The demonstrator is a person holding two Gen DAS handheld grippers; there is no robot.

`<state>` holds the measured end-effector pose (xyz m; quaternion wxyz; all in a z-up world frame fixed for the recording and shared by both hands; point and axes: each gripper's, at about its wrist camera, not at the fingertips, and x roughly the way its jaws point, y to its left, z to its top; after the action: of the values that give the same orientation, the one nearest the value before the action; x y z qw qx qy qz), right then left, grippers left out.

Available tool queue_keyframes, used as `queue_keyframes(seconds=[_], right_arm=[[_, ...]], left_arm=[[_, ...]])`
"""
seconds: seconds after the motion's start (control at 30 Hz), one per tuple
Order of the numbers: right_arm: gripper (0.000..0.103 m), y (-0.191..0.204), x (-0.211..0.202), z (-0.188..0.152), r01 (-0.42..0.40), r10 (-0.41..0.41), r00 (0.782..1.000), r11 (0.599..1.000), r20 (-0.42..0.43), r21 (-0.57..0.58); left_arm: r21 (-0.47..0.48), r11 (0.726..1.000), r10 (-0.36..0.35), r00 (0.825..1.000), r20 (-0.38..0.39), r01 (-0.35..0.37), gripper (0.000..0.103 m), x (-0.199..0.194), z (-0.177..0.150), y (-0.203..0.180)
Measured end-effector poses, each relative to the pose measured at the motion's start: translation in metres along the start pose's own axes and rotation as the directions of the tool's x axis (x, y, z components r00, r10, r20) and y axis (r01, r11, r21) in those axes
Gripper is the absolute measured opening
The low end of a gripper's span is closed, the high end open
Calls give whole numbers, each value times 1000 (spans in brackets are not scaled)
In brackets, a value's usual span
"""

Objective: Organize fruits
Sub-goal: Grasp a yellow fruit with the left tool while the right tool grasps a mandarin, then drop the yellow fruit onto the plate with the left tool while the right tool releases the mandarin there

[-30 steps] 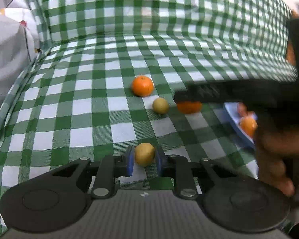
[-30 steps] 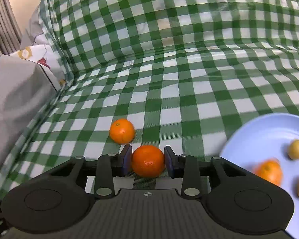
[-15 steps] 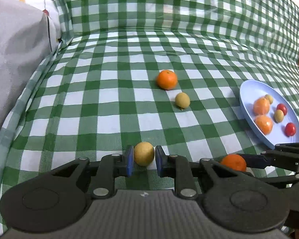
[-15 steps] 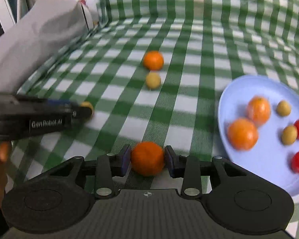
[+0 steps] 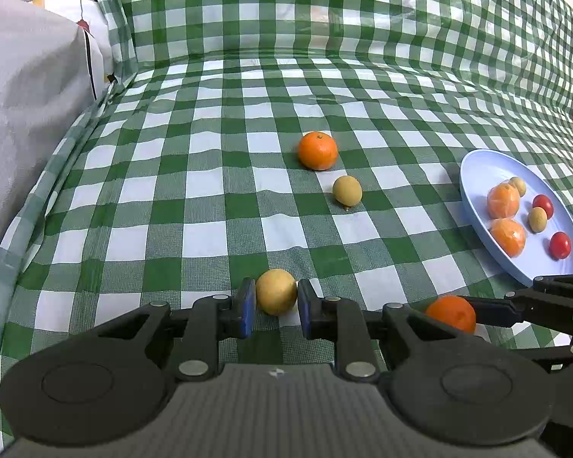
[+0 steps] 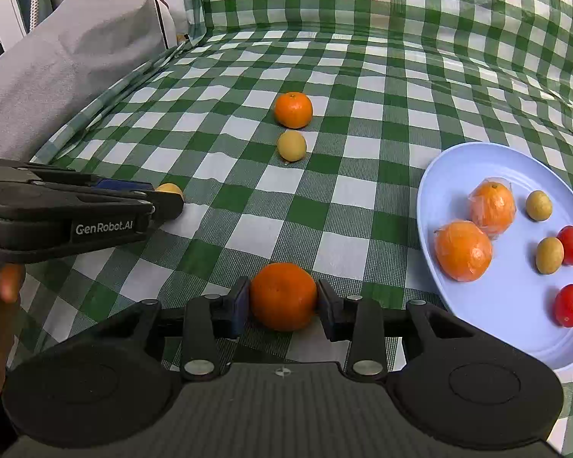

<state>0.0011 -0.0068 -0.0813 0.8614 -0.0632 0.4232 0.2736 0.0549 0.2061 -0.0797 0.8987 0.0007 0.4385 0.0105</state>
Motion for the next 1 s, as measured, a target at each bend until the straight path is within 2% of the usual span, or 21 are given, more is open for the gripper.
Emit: queue_keyframes(seconds=[0.3,0.4,0.53,1.0], right_arm=[[38,-5,-22,3,11,-13,996,1000,94,24],[38,-12,-18,2,-2,-1,998,999,56,54],[38,-12,-4,-1,34,-34,999,999,-6,41],[38,-18,-26,0,38,-42,994,998,99,51]], left_arm=[[-30,999,-13,999,33,14,25,-9,2,3],[-34,999,-17,1000,-17,17,26,-2,0,3],[-24,1000,-12,1000,-22,11,26,-1,-1,0],[-13,1000,-2,1000,1,2,26,-6,2,-4]])
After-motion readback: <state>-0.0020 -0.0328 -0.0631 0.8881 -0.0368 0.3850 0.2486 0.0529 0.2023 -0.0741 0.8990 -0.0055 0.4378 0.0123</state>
